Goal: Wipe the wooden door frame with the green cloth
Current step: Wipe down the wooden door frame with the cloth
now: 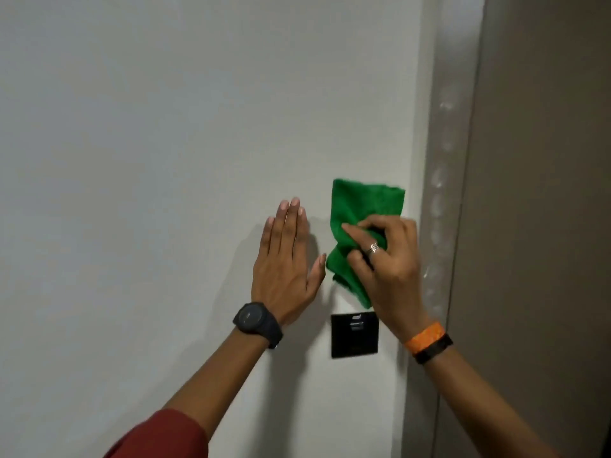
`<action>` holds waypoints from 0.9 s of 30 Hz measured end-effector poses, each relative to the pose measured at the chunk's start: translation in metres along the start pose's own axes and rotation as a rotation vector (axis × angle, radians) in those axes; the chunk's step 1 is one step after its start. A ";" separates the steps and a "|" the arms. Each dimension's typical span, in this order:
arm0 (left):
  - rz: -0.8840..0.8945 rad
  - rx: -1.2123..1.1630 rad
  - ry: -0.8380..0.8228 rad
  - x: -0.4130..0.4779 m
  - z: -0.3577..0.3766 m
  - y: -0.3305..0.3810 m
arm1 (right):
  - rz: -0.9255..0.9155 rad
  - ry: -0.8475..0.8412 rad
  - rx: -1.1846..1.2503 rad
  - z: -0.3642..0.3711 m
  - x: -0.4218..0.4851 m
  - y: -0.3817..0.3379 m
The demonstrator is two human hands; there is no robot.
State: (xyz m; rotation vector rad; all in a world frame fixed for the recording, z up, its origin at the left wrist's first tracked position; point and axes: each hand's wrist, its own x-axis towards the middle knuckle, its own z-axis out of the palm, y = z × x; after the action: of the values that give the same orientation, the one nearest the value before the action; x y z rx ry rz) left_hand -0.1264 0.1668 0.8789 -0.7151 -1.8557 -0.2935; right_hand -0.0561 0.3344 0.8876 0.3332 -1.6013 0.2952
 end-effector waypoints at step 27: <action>0.164 0.092 0.274 0.191 0.080 0.061 | 0.015 -0.038 -0.429 0.005 0.172 0.177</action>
State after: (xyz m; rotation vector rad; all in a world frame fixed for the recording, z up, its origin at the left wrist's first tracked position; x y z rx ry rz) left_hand -0.1974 0.3207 1.0129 -0.7209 -1.5315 -0.1877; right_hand -0.1372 0.4897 1.0612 -0.0033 -1.6574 -0.0473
